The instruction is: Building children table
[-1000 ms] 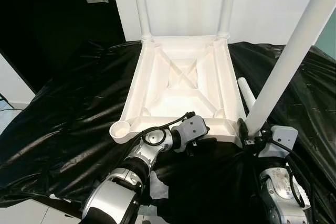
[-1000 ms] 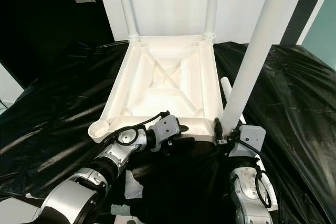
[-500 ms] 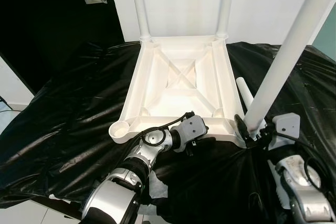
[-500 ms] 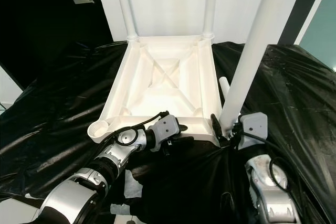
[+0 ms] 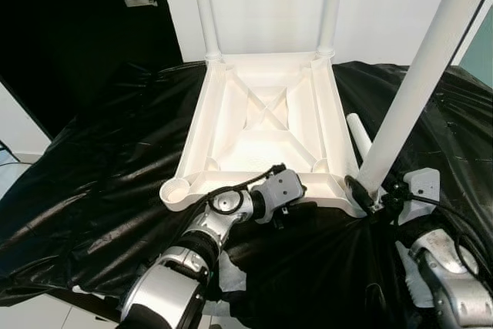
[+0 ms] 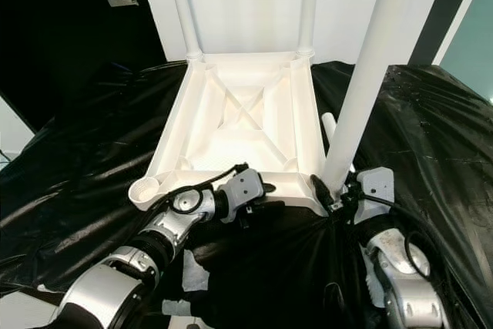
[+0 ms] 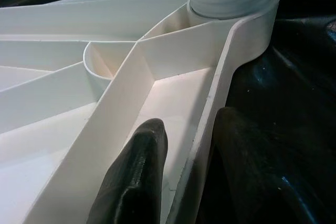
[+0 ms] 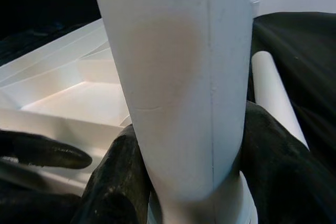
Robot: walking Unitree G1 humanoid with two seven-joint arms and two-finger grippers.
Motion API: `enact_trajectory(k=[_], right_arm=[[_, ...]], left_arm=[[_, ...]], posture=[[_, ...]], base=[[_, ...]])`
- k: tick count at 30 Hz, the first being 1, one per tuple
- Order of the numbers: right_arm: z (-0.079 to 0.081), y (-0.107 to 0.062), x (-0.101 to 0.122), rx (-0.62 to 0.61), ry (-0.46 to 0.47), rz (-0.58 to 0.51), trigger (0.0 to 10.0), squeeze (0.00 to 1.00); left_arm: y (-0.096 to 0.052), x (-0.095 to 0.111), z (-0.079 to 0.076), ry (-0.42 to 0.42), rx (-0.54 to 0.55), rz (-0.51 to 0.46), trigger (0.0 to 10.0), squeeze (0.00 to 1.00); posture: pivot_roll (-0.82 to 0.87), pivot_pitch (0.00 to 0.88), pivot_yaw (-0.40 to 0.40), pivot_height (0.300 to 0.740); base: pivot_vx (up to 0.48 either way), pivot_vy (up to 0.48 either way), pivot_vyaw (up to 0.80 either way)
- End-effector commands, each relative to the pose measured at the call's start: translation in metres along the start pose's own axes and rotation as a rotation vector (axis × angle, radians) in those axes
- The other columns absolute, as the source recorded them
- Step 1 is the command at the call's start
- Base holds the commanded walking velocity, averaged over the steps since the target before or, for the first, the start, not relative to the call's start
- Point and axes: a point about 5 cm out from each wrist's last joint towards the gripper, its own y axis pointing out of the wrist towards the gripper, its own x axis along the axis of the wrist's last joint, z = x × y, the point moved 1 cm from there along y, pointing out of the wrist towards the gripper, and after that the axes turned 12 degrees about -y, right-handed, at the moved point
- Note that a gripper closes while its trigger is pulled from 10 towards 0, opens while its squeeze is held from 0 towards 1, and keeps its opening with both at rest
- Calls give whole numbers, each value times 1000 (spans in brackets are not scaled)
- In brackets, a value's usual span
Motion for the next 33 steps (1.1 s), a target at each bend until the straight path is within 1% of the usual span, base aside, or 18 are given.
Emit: enact_trajectory(k=[1, 2, 3, 5, 7, 10, 13, 14, 16, 17, 18, 21, 22, 24, 25, 26, 27, 33], right_arm=[[17, -5, -10, 16, 46, 48, 0, 0], [22, -6, -7, -39, 54, 26, 0, 0], [22, -6, -7, -39, 54, 26, 0, 0], [29, -6, 0, -155, 80, -14, 0, 0], [29, -6, 3, -206, 85, -28, 0, 0], [15, -8, 4, -378, 30, -19, 0, 0], [12, -6, 6, -408, 6, -21, 0, 0], [14, -4, 7, -385, 8, -26, 1569, 0], [16, -2, 8, -369, 11, -30, 1569, 0], [18, -1, 7, -352, 8, -22, 9333, 0], [20, 0, 6, -338, 11, -12, 10000, 0], [21, 0, 4, -298, 17, -12, 10000, 0], [20, 1, 6, -260, 25, -33, 10000, 1000], [18, 5, 7, -184, 14, -34, 10000, 1000], [18, 5, 7, -184, 14, -34, 10000, 1000], [12, 7, 8, -144, -4, -43, 10000, 855], [9, 8, 9, -127, -12, -47, 10000, 0], [-1, 11, 9, -20, -57, -41, 10000, 0]], left_arm=[[0, -17, -2, -50, 84, 53, 10000, 0], [0, -18, -3, -50, 81, 56, 10000, 0], [0, -18, -3, -50, 81, 56, 10000, 0], [1, -18, -4, -48, 72, 58, 10000, 0], [2, -18, -5, -48, 70, 56, 10000, 0], [3, -16, -5, -48, 65, 52, 10000, 0], [3, -16, -6, -47, 63, 51, 10000, 0], [3, -16, -6, -47, 62, 52, 10000, 0], [3, -16, -6, -47, 61, 52, 10000, 0], [3, -16, -6, -47, 61, 53, 10000, 0], [3, -17, -6, -47, 61, 53, 10000, 0], [3, -17, -6, -49, 62, 54, 10000, 0], [3, -17, -6, -49, 63, 54, 10000, 0], [3, -17, -6, -49, 64, 53, 10000, 0], [3, -17, -6, -49, 64, 53, 10000, 0], [3, -17, -6, -49, 64, 53, 10000, 0], [3, -17, -6, -49, 64, 53, 10000, 0], [5, -16, -8, -50, 61, 50, 10000, 0]], posture=[[-125, 0, 37, 740], [-128, 0, 38, 740], [-128, 0, 38, 740], [-131, 0, 41, 740], [-131, 0, 42, 740], [-133, 0, 43, 740], [-133, 0, 43, 740], [-135, 0, 44, 740], [-135, 0, 44, 740], [-134, 0, 42, 740], [-134, 0, 42, 740], [-134, 0, 41, 740], [-134, 0, 41, 740], [-136, 0, 39, 740], [-136, 0, 39, 740], [-137, 0, 39, 740], [-139, 0, 38, 740], [-139, 0, 35, 740]], base=[[0, 0, 0], [0, 0, 0], [0, 0, 0], [0, 0, 0], [0, 0, 0], [0, 0, 0], [0, 0, 0], [0, 0, 0], [0, 0, 0], [0, 0, 0], [0, 0, 0], [0, 0, 0], [0, 0, 0], [0, 0, 0], [0, 0, 0], [0, 0, 0], [0, 0, 0], [0, 0, 0]])
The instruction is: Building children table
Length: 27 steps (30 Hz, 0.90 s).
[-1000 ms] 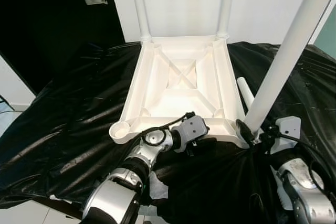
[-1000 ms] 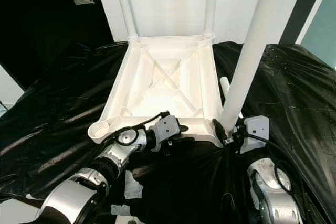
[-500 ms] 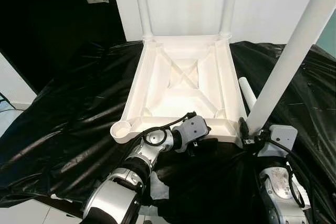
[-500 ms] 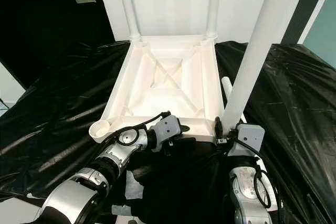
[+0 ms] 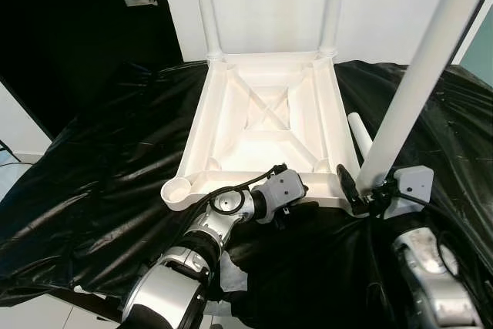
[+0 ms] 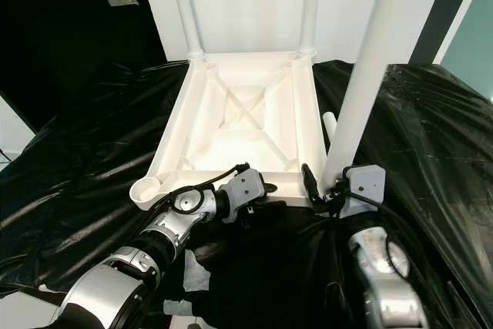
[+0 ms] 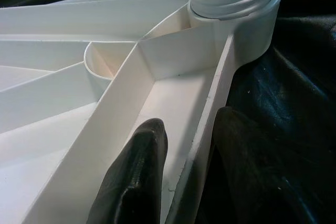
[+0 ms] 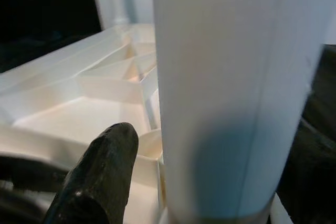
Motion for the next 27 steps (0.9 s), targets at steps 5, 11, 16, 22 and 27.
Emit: enact_trajectory(k=[5, 11, 16, 22, 27], right_arm=[[4, -5, -17, 248, 14, 105, 10000, 0], [6, -12, -31, 293, 40, 147, 0, 0], [8, -14, -30, 305, 54, 125, 0, 0], [9, -17, -28, 273, 59, 125, 0, 0], [16, -25, -35, 102, 107, 184, 0, 0]], left_arm=[[2, -18, -6, -54, 70, 54, 10000, 0], [1, -20, -6, -54, 71, 56, 10000, 0], [0, -23, -8, -55, 64, 61, 10000, 0], [1, -23, -8, -55, 65, 62, 10000, 0], [3, -23, -11, -52, 53, 65, 10000, 0]], posture=[[-131, 0, 32, 740], [-124, 0, 34, 740], [-125, 0, 35, 740], [-129, 0, 37, 740], [-135, 0, 39, 740]], base=[[0, 0, 0], [0, 0, 0], [0, 0, 0], [0, 0, 0], [0, 0, 0]])
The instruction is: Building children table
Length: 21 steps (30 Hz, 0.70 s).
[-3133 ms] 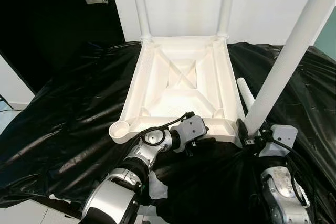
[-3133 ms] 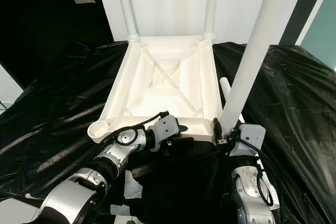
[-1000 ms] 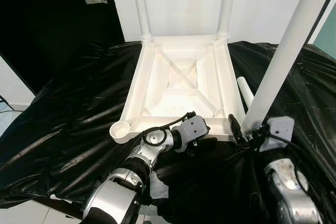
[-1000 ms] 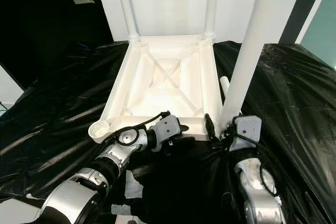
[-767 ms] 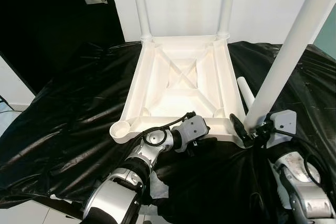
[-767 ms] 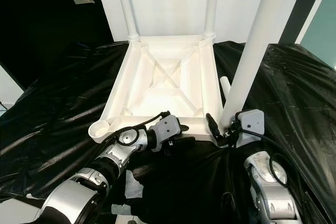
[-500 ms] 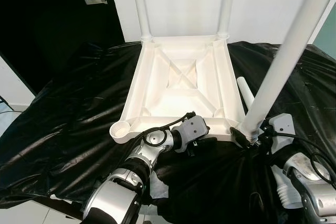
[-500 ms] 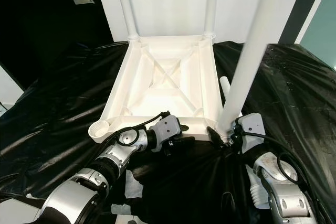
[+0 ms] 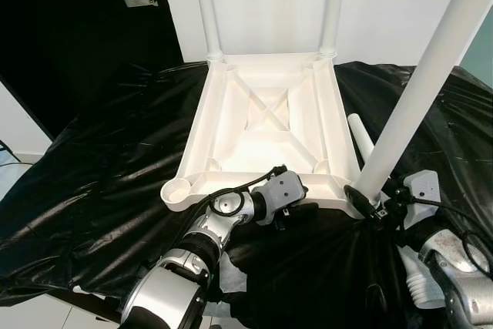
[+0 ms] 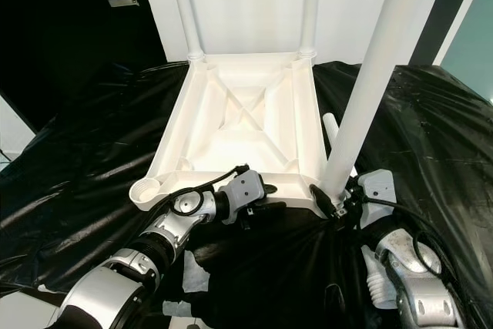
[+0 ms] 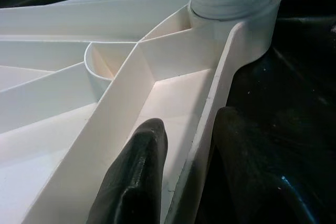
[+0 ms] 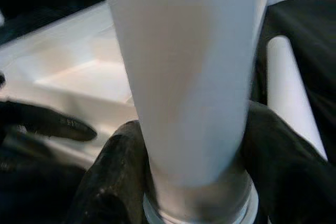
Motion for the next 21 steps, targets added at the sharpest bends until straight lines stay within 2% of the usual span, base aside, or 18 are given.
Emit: enact_trajectory(k=[1, 2, 3, 4, 6, 9, 11, 17, 18, 19, 20, 21], right_arm=[[9, -8, -17, -133, 39, 107, 0, 0], [9, -8, -17, -133, 39, 107, 0, 0], [8, -12, -18, -252, 55, 124, 0, 0], [8, -12, -18, -252, 55, 124, 0, 0], [15, -16, -12, -376, 85, 95, 0, 0], [20, -16, -6, -421, 109, 48, 0, 0], [18, -15, -5, -459, 103, 39, 0, 0], [18, -15, -5, -465, 100, 43, 0, 0], [20, -13, -5, -445, 98, 42, 1922, 0], [22, -11, -4, -407, 98, 31, 10000, 0], [22, -9, -3, -377, 96, 16, 10000, 1000], [22, -8, -2, -359, 96, 5, 10000, 1000]], left_arm=[[3, -20, -9, -51, 53, 66, 10000, 0], [3, -20, -9, -51, 53, 66, 10000, 0], [3, -19, -8, -48, 57, 66, 10000, 0], [3, -19, -8, -48, 57, 66, 10000, 0], [2, -18, -5, -46, 65, 65, 10000, 0], [1, -20, -5, -45, 65, 69, 10000, 0], [1, -22, -7, -48, 64, 71, 10000, 0], [1, -22, -8, -52, 63, 70, 10000, 0], [1, -22, -8, -52, 64, 70, 10000, 0], [1, -22, -8, -53, 66, 69, 10000, 0], [1, -22, -7, -54, 68, 69, 10000, 0], [1, -22, -7, -54, 69, 69, 10000, 0]], posture=[[-129, 0, 32, 740], [-129, 0, 32, 740], [-125, 0, 30, 740], [-125, 0, 30, 740], [-122, 0, 27, 740], [-121, 0, 25, 740], [-117, 0, 23, 740], [-113, 0, 21, 740], [-113, 0, 20, 740], [-114, 0, 22, 740], [-115, 0, 22, 740], [-116, 0, 23, 740]], base=[[0, 0, 0], [0, 0, 0], [0, 0, 0], [0, 0, 0], [0, 0, 0], [0, 0, 0], [0, 0, 0], [0, 0, 0], [0, 0, 0], [0, 0, 0], [0, 0, 0], [0, 0, 0]])
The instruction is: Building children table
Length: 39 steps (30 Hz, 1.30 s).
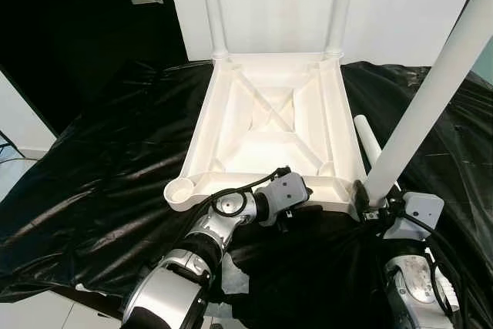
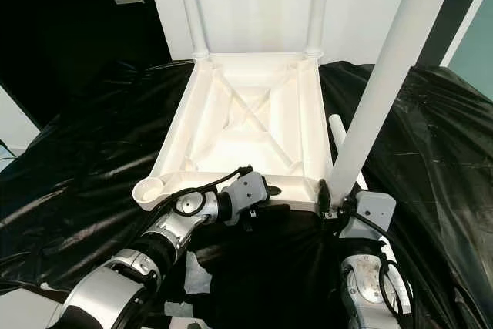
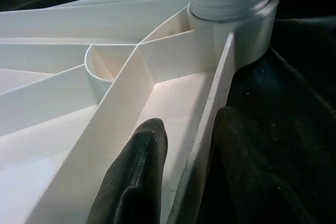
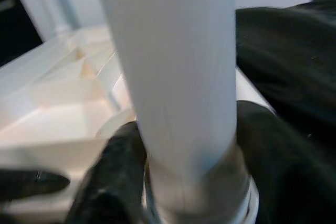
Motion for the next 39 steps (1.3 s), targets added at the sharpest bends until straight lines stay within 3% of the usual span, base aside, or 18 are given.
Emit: enact_trajectory(k=[1, 4, 5, 6, 11, 12, 18, 35, 36, 37, 39], right_arm=[[2, -2, -4, 29, 12, 14, 10000, 1000], [-1, 3, -3, 121, 3, -9, 10000, 1000], [-3, 4, -2, 179, -42, -34, 10000, 208], [-3, 4, 1, 228, -75, -60, 10000, 0], [-16, 10, 6, 307, -120, -98, 10000, 0], [-25, 23, 16, 308, -189, -134, 10000, 0], [-30, 39, 23, 363, -212, -115, 10000, 0], [-21, 36, 5, 489, -178, -17, 10000, 0], [-21, 37, 5, 493, -173, -18, 3882, 0], [-20, 37, 6, 500, -169, -27, 0, 0], [-19, 38, 7, 503, -167, -39, 0, 0]], left_arm=[[-1, -25, -5, -70, 81, 77, 10000, 0], [-2, -24, -5, -69, 81, 78, 10000, 0], [-1, -24, -5, -67, 77, 78, 10000, 0], [-1, -24, -5, -65, 74, 78, 10000, 0], [1, -22, -6, -63, 71, 73, 10000, 0], [1, -21, -6, -63, 70, 71, 10000, 0], [1, -22, -6, -61, 67, 74, 10000, 0], [-2, -23, -2, -69, 96, 72, 10000, 0], [-2, -21, -1, -68, 98, 70, 10000, 0], [-1, -19, 0, -67, 99, 67, 10000, 0], [-1, -18, 2, -62, 99, 66, 10000, 0]], posture=[[-116, 0, 23, 740], [-124, 0, 30, 740], [-125, 0, 31, 740], [-127, 0, 31, 740], [-128, 0, 32, 740], [-134, 0, 38, 740], [-135, 0, 37, 740], [-112, 0, 28, 740], [-111, 0, 26, 740], [-114, 0, 25, 740], [-114, 0, 28, 740]], base=[[0, 0, 0], [0, 0, 0], [0, 0, 0], [0, 0, 0], [0, 0, 0], [0, 0, 0], [0, 0, 0], [0, 0, 0], [0, 0, 0], [0, 0, 0], [0, 0, 0]])
